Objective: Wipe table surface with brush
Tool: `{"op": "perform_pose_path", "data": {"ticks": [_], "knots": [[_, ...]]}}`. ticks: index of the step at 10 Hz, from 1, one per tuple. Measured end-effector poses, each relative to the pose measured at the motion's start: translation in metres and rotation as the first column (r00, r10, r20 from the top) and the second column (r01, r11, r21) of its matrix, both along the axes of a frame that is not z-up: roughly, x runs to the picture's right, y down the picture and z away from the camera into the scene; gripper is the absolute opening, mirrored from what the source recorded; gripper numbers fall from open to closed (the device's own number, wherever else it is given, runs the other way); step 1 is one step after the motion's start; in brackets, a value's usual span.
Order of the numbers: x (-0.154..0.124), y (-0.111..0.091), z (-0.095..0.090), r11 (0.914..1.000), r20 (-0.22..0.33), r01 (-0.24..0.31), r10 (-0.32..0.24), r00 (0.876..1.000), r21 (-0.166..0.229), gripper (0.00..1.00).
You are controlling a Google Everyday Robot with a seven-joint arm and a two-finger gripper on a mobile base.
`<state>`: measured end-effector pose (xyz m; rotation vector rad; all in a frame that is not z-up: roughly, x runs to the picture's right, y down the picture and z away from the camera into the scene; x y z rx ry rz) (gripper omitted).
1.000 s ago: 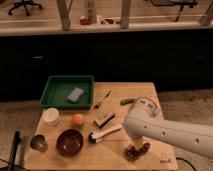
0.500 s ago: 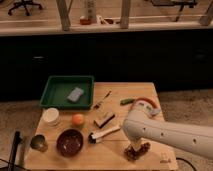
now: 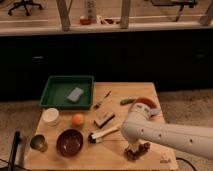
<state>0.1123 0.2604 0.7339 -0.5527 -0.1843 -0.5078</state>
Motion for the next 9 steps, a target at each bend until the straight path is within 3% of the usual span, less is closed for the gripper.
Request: {"op": "perform_pose_path", "data": {"ticks": [3,9], "knots": [[-0.003,0.001,0.003,1.0000,0.006,-0.006,0.006,1.000,-0.006,0.80],[-0.025,-0.005,0.020,0.9967,0.027,-0.058,0.059,0.998,-0.057,0.80]]}}
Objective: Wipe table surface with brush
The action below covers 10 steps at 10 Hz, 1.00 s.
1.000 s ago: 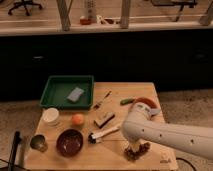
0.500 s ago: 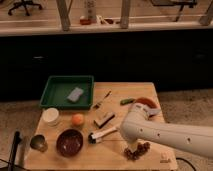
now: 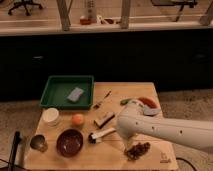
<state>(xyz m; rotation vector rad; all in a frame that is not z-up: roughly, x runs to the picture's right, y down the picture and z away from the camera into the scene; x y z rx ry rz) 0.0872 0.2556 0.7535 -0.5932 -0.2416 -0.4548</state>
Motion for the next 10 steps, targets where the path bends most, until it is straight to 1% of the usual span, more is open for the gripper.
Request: {"op": "perform_pose_path", "data": {"ticks": [4,6,8,10], "knots": [[-0.006,-0.001,0.012,0.9992,0.006,-0.037,0.037,0.999,-0.012,0.80],[-0.010,-0.002,0.017,0.9988,0.006,-0.046,0.046,0.999,-0.015,0.80],[-0.016,-0.004,0.027,0.9985,0.006,-0.052,0.052,0.999,-0.018,0.80],[-0.017,-0.002,0.037,0.9978,-0.001,-0.057,0.057,0.998,-0.033,0.80]]}}
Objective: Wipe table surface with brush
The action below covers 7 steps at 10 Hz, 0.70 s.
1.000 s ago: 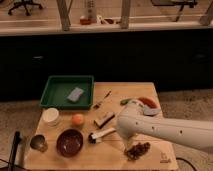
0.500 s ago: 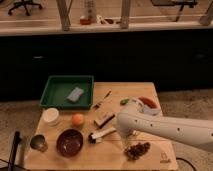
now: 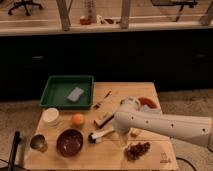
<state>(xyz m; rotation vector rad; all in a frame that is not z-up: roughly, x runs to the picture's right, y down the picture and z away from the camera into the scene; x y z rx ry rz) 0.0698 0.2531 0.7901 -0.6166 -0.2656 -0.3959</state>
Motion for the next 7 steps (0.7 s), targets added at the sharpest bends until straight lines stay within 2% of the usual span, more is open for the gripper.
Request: {"op": "perform_pose_path", "data": {"ticks": [2,3,4,6,7], "knots": [[-0.005,0.001,0.010,0.9999,0.000,0.000,0.000,1.000,-0.012,0.79],[-0.007,0.000,0.014,0.9999,0.000,0.003,-0.003,1.000,-0.016,0.73],[-0.008,0.000,0.019,0.9997,0.000,0.008,-0.008,1.000,-0.021,0.61],[-0.010,-0.002,0.025,0.9995,0.003,0.013,-0.013,1.000,-0.028,0.45],[-0.012,-0.003,0.029,0.9992,0.009,0.018,-0.018,1.000,-0.035,0.31]]}}
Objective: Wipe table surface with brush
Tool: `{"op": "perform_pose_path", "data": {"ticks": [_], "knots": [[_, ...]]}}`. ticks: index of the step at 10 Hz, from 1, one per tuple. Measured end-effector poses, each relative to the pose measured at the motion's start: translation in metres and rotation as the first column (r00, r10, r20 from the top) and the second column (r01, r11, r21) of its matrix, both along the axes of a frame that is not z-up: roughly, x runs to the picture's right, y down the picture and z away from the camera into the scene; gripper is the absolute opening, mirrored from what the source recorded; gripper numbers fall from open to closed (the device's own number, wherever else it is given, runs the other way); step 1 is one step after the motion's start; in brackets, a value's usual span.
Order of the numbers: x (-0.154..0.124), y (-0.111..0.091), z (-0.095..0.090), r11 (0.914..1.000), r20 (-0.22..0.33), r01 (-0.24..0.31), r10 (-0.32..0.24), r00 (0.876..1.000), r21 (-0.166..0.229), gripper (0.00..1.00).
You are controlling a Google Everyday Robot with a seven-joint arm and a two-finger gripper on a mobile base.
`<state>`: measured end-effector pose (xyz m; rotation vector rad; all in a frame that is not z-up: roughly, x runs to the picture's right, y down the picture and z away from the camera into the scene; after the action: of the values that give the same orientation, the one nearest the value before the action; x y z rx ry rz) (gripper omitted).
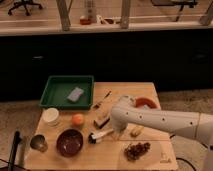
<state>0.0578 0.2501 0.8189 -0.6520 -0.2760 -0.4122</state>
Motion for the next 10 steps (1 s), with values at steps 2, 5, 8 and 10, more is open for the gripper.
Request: {"op": "perform_pose_path", "data": {"ticks": [2,5,8,10], "knots": [[0.0018,-0.0003,0.0030,1.0000,0.002,0.003,-0.003,1.000,-0.008,0.15],[0.0004,-0.0004,0.0064,0.9998,0.014,0.016,-0.015,1.000,-0.015,0.00],[0.0019,0.0003,0.0051,0.9992,0.030,0.039,-0.038,0.999,-0.014,0.00],[-0.0007,-0.0047,-0.0008,0.9978,0.031,0.066,-0.066,0.997,0.006,0.00]]}}
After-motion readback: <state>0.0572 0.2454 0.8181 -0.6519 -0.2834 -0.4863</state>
